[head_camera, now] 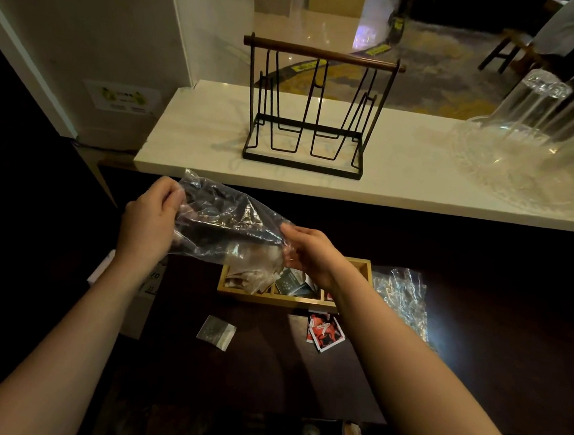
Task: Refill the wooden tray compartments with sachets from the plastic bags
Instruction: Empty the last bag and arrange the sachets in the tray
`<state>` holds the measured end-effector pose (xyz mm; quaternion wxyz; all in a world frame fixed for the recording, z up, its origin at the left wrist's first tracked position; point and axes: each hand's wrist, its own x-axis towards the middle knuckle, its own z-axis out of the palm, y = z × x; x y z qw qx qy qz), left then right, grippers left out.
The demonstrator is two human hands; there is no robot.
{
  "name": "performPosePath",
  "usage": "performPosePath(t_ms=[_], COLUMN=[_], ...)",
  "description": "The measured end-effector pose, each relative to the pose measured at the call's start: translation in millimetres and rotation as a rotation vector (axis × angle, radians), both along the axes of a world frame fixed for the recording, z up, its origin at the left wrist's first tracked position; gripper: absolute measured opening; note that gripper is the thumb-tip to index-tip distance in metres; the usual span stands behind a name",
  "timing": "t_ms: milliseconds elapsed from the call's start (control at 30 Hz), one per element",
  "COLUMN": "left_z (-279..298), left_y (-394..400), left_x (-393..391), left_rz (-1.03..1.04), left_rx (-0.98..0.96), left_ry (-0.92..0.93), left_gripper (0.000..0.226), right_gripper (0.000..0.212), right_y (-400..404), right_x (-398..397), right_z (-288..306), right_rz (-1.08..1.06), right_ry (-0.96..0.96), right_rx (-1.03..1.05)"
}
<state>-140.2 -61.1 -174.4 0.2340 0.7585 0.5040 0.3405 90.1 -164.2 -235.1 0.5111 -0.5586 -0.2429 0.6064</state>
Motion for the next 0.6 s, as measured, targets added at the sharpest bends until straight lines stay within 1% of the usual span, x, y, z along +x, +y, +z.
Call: performPosePath(t_ms=[33, 100, 133, 200, 267, 367, 467, 600], left_z=[-1.7, -5.4, -9.2, -17.5, -27.9, -41.3, -51.9, -60.7], left_y=[-2.4, -10.0, -14.4, -24.4, -29.9, -35.4, -38.6, -43.4], left_x=[2.9, 10.2, 13.6, 18.5, 20.5, 26.5, 34.5, 47.5], left_rz=[-0.011, -0.021, -0.020, -0.019, -0.020, -0.022, -0.047, -0.095], left_rx=[0.000, -0.053, -0.076, -0.088, -0.064, -0.029, -0.009, -0.013], left_ry=[-0.020, -0.098, -0.130, -0.163, -0.160, -0.119, -0.090, -0.091], left_gripper=[0.018, 0.018, 0.017, 0.018, 0.019, 0.018, 0.018, 0.015], right_gripper=[0.038, 0.028, 0.021, 0.011, 0.009, 0.008, 0.009, 0.016], right_y=[-3.5, -10.2, -13.9, -22.7, -32.9, -50.4, -65.3, -86.7], right_x=[2.0, 6.6, 8.8, 12.8, 17.9, 26.0, 29.7, 34.7], right_z=[0.2, -0.6, -2.3, -4.6, -9.5, -15.3, -19.0, -27.6], right_rz=[0.043, 0.092, 0.095, 0.065, 0.004, -0.053, -0.118, -0.307], right_ry=[-0.012, -0.073, -0.132, -0.324, -0.455, -0.483, -0.447, -0.493], right_rx=[-0.004, 0.010, 0.023, 0.039, 0.045, 0.066, 0.101, 0.088])
